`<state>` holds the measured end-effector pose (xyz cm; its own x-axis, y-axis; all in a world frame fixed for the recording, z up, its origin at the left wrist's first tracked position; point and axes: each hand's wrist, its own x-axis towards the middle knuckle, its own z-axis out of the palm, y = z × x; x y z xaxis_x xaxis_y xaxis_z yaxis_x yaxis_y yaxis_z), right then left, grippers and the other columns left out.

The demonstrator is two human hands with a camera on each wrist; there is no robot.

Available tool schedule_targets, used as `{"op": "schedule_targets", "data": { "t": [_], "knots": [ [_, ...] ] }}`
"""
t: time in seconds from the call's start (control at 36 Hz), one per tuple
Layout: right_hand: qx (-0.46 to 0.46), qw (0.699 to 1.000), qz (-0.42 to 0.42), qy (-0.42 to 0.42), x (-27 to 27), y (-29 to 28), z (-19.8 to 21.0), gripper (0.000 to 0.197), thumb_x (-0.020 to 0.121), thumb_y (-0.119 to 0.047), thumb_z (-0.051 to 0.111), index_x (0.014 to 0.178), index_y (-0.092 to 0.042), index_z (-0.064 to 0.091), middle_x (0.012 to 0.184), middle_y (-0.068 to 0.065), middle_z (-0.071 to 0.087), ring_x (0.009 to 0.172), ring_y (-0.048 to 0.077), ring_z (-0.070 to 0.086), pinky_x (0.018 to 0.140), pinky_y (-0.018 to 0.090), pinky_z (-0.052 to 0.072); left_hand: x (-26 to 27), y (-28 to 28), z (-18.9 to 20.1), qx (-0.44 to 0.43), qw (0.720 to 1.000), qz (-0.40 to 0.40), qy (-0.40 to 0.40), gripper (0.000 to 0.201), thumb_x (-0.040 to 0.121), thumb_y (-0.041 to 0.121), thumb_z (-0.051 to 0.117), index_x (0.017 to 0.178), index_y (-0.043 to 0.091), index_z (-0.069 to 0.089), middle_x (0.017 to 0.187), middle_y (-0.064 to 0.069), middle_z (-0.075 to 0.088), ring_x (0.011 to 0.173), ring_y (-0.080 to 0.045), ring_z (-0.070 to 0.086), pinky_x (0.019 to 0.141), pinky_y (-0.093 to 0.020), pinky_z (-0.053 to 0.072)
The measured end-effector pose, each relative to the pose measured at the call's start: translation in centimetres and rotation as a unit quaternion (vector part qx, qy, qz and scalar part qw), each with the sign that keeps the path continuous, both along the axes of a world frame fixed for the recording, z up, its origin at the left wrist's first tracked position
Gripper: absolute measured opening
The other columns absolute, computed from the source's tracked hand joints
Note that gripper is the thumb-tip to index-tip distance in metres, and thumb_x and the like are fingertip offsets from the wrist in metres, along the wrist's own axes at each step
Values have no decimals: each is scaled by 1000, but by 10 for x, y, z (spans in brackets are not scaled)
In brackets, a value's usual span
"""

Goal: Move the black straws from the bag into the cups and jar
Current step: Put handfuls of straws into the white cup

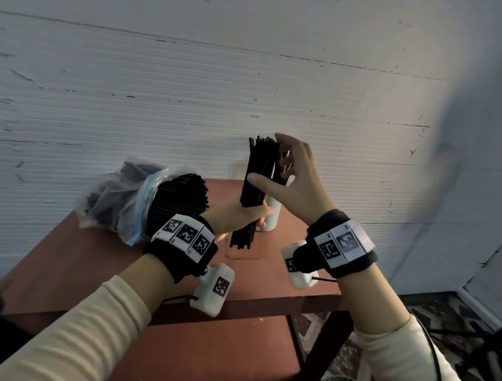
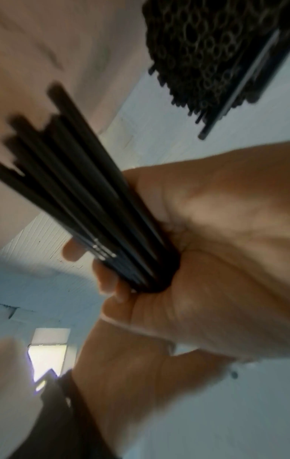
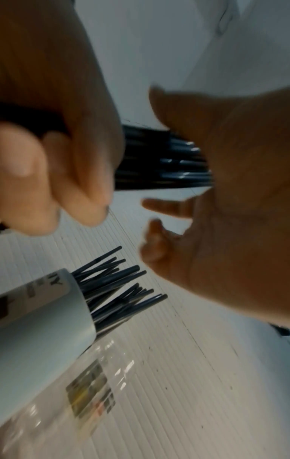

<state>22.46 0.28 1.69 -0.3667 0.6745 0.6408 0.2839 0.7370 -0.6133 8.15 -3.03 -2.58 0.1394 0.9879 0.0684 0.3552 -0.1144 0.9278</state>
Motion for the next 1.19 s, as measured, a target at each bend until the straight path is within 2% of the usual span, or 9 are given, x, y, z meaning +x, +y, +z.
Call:
{"op": "schedule_targets", "data": {
  "t": [0.14,0.22,0.31,0.44,0.53,0.64,0.83,1.06,1.19],
  "knots": [
    [-89,980,111,-136,6,-1,-5,39,76,-33,79,109,-19,64,102,4,64,93,11,63,79,25,53,4,-11,14,-5,990,-89,110,12,92,19,64,90,7,63,82,-9,67,81,-19,66,85,-35,54],
    [-65,982,107,-138,5,1,-5,26,80,-28,73,90,-6,66,85,10,68,82,20,67,77,43,55,10,-12,17,13,992,-88,92,11,89,19,68,84,10,64,80,-7,65,74,-9,63,76,-26,54],
    [-47,992,83,-87,9,9,6,24,80,-24,71,85,-2,64,82,13,68,78,20,67,73,40,56,20,-10,20,40,998,-27,29,14,83,25,75,91,19,65,86,-4,68,79,-10,65,77,-27,54],
    [-43,997,15,56,18,33,37,22,82,-14,72,83,6,62,80,19,66,70,13,63,63,35,53,27,19,13,167,970,168,-62,80,58,36,89,114,25,34,113,0,43,103,-13,51,81,-17,50],
    [-42,994,-14,96,20,51,54,28,83,-17,71,83,8,60,70,8,60,61,9,58,53,25,48,25,40,9,151,965,215,3,110,52,48,87,135,28,18,134,3,20,131,-16,23,110,-34,31],
    [-47,994,-52,80,14,72,61,24,82,-20,69,68,-7,54,60,-3,53,50,2,51,48,17,41,16,68,4,66,977,203,13,141,50,39,91,152,19,-5,154,-5,17,144,-22,18,118,-46,25],
    [-33,995,-88,11,0,94,42,35,81,-27,69,60,-11,46,55,-2,49,50,9,48,48,25,41,5,87,-13,4,991,130,11,76,49,29,92,112,26,49,107,2,63,105,-18,62,94,-43,52],
    [37,977,-161,-137,-7,96,22,34,79,-48,67,66,-32,40,93,0,48,102,22,36,91,35,34,-2,95,-18,13,994,110,22,85,42,42,90,117,22,55,110,5,67,104,-13,64,94,-40,53],
    [26,965,-193,-173,-5,98,15,56,76,-66,62,114,-26,55,119,2,37,115,25,31,101,40,30,-4,97,-22,18,994,102,20,88,40,47,91,118,28,56,109,8,69,103,-12,66,91,-41,55]
  ]
}}
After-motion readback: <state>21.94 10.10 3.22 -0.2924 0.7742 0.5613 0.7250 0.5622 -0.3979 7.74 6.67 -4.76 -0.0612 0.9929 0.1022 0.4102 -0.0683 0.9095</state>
